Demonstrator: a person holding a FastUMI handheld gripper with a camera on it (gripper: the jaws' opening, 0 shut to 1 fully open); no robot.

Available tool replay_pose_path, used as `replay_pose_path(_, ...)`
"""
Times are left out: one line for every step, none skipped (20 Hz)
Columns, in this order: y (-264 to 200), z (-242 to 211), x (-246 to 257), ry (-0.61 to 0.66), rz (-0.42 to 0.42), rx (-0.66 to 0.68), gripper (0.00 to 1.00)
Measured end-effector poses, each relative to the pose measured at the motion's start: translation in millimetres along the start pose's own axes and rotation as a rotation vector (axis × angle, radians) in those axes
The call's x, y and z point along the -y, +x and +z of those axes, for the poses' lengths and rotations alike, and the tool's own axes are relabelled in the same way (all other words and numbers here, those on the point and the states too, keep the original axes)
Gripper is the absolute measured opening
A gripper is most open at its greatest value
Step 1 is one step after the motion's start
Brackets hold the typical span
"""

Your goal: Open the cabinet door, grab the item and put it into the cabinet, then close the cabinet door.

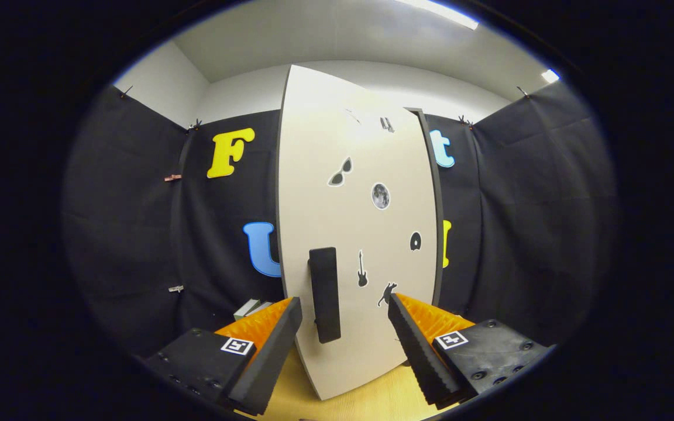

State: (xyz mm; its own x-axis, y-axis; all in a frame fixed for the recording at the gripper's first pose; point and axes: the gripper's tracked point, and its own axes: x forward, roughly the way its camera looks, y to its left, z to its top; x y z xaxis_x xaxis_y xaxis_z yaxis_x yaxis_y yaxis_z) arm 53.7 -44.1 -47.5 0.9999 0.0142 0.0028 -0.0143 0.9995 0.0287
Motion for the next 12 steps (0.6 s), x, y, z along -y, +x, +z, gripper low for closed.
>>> replay_pose_path(-1, -1, -1, -0.017, 0.006, -0.009, 0.96)
replay_pose_path(-2, 1, 0, -0.028, 0.013, -0.013, 0.96)
replay_pose_path(-3, 2, 1, -0.03, 0.016, -0.014, 0.96)
replay_pose_path(-6, 4, 1, -0.025, 0.022, -0.009, 0.96)
replay_pose_path(-8, 7, 1, -0.017, 0.028, -0.002, 0.96)
replay_pose_path(-10, 8, 2, -0.01, 0.032, 0.002, 0.96)
replay_pose_path(-11, 8, 1, -0.004, 0.036, 0.001, 0.96)
replay_pose_path(-11, 8, -2, -0.001, 0.046, -0.002, 0.96)
replay_pose_path(-12, 9, -4, 0.002, 0.052, -0.004, 0.96)
replay_pose_path(-12, 9, -5, 0.002, 0.059, -0.004, 0.96)
replay_pose_path(-13, 9, -7, 0.0, 0.064, -0.003, 0.96)
replay_pose_path(-14, 9, -8, -0.005, 0.069, -0.002, 0.96)
